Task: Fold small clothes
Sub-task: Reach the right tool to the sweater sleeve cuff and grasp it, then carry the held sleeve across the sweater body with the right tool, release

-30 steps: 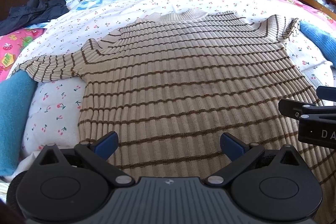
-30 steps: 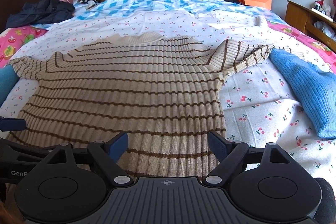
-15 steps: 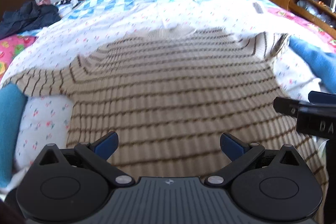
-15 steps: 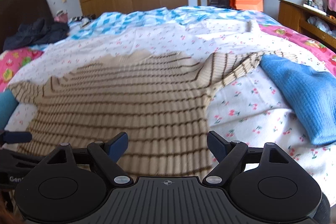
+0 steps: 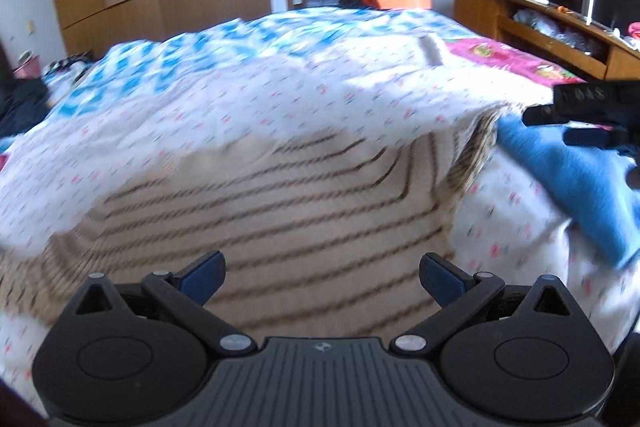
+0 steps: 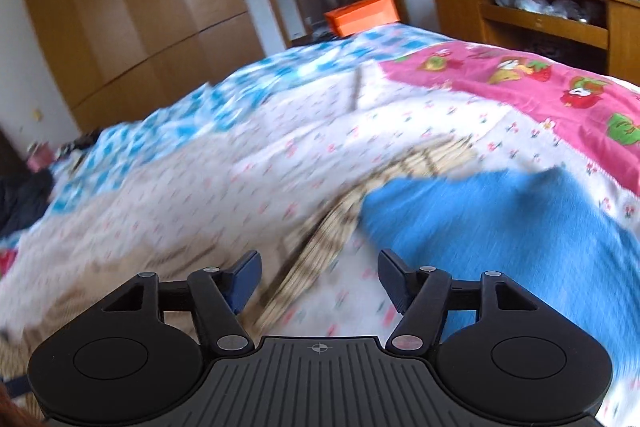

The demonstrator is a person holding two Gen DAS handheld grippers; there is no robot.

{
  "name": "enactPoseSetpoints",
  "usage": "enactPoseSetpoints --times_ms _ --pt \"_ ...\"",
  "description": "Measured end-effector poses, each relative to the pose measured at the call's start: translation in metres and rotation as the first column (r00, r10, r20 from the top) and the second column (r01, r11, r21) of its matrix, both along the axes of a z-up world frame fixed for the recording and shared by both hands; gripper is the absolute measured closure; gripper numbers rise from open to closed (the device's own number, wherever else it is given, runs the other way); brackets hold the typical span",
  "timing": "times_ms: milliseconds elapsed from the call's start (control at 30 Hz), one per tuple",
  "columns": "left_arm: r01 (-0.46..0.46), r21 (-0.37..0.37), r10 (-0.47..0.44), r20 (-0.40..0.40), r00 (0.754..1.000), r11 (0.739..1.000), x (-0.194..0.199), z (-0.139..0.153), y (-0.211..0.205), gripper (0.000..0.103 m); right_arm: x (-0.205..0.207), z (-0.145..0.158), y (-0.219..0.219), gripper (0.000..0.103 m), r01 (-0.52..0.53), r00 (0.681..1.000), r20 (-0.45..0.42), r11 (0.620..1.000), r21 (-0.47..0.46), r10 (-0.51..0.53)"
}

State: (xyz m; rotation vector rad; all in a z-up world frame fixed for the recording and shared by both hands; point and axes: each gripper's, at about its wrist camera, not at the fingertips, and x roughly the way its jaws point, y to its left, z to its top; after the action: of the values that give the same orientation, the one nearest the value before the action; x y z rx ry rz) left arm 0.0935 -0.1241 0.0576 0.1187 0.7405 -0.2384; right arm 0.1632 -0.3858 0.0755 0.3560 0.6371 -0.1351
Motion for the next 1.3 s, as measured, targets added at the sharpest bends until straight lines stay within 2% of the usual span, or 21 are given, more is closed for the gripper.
enactPoseSetpoints --times_ms 167,333,467,667,767,867,967,1100,1200,1300 --pt "0.025 -0.041 -0.025 0.016 1.000 0.999 0.035 0.006 -0.037 0.000 0.059 -0.012 -0.064 0.045 0.132 0.991 -0.031 0.985 0.108 -0.130" --pt "0.038 -0.061 -0.037 0.018 0.999 0.997 0.056 0.006 -0.063 0.000 0.100 -0.047 -0.111 0.052 0.238 0.969 -0.120 0.944 0.228 -0.215" --pt "0.045 -0.056 -0.045 0.003 0.999 0.997 0.056 -0.002 -0.068 0.000 0.116 -0.074 -0.123 0.060 0.279 0.956 -0.174 0.909 0.311 -0.234" --pt "0.030 -0.036 -0.031 -0.028 0.999 0.999 0.049 -0.008 -0.061 0.000 0.126 -0.084 -0.140 0.070 0.302 0.953 -0.152 0.824 0.479 -0.261" --pt "0.020 -0.045 -0.022 -0.033 0.999 0.999 0.048 -0.005 -0.058 0.000 0.130 -0.083 -0.135 0.086 0.301 0.953 -0.161 0.836 0.458 -0.255" --pt "0.022 -0.043 -0.023 -0.025 0.999 0.999 0.046 -0.002 -0.056 0.000 0.126 -0.075 -0.132 0.092 0.275 0.961 -0.131 0.855 0.439 -0.242" --pt "0.022 -0.037 -0.022 -0.015 1.000 0.999 0.044 0.000 -0.053 0.000 0.116 -0.060 -0.135 0.093 0.264 0.964 -0.096 0.845 0.465 -0.248" --pt "0.014 -0.052 -0.014 0.001 1.000 0.999 0.040 0.005 -0.043 0.000 0.097 -0.019 -0.126 0.093 0.196 0.976 0.000 0.872 0.449 -0.219" --pt "-0.004 -0.062 0.005 0.017 1.000 0.998 0.035 0.010 -0.027 0.000 0.085 0.018 -0.106 0.093 0.100 0.987 0.075 0.900 0.424 -0.145" --pt "-0.047 -0.061 0.049 0.028 0.998 0.997 0.026 0.011 0.001 0.000 0.076 0.054 -0.063 0.093 -0.039 0.991 0.135 0.920 0.391 -0.016"
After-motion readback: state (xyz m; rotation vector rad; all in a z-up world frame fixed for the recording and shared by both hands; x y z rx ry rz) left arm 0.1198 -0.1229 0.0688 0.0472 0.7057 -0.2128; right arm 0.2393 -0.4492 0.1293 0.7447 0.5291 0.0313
